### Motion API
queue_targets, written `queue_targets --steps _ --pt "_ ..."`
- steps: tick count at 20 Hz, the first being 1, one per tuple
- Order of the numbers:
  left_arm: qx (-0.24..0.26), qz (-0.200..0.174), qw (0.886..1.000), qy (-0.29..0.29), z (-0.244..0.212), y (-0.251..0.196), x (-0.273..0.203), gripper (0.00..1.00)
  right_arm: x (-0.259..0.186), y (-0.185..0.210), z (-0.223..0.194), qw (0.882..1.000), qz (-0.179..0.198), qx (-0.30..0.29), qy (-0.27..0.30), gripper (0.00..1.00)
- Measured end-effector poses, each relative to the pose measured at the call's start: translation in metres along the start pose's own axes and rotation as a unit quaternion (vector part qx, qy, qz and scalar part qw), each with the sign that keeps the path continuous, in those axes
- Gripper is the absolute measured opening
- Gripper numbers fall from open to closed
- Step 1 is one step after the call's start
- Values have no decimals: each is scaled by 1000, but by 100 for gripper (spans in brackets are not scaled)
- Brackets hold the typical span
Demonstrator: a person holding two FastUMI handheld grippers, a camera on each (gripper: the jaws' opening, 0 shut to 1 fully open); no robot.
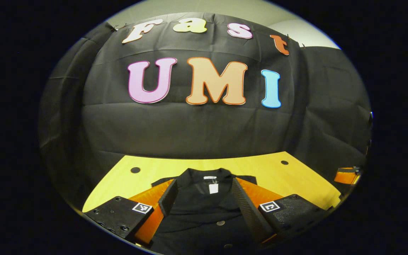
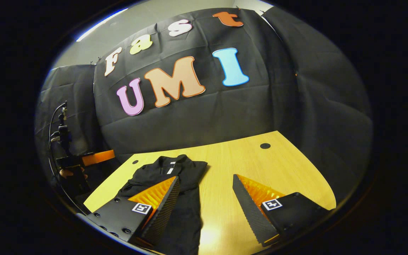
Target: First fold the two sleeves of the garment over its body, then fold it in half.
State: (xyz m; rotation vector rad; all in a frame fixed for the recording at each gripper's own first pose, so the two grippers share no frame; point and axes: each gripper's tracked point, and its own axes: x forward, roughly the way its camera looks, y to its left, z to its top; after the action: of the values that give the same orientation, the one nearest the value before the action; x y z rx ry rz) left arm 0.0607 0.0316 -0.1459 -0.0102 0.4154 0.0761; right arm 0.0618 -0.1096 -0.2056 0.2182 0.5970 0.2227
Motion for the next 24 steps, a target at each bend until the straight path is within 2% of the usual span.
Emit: queue_targets --steps 1,3,4,7,8,9,11,16,20,24 --pt "1 4 1000 2 -6 11 -9 94 -3 8 -4 1000 1 -4 1 97" --pt "-6 17 1000 11 -21 31 -33 98 -13 27 -17 1000 3 -18 7 97" --pt "-10 22 1000 15 -30 39 -45 94 -17 35 -24 1000 5 -28 12 97" --pt "-13 37 999 33 -57 62 -76 94 -28 54 -48 999 7 -46 24 98" --pt "-14 40 998 41 -67 67 -86 98 -32 58 -57 998 8 -48 29 98" --pt "-16 42 998 48 -76 73 -95 94 -36 63 -65 998 7 -49 34 98" --pt "-20 46 997 66 -97 81 -107 94 -41 67 -83 998 4 -46 45 98" --pt "-31 56 991 118 -157 96 -135 95 -50 61 -144 993 -22 -62 97 98" --pt "-27 70 979 188 -220 108 -155 95 -59 51 -191 986 -49 -72 144 98" --pt "-33 82 971 221 -259 120 -166 96 -55 40 -231 977 -65 -83 188 98"
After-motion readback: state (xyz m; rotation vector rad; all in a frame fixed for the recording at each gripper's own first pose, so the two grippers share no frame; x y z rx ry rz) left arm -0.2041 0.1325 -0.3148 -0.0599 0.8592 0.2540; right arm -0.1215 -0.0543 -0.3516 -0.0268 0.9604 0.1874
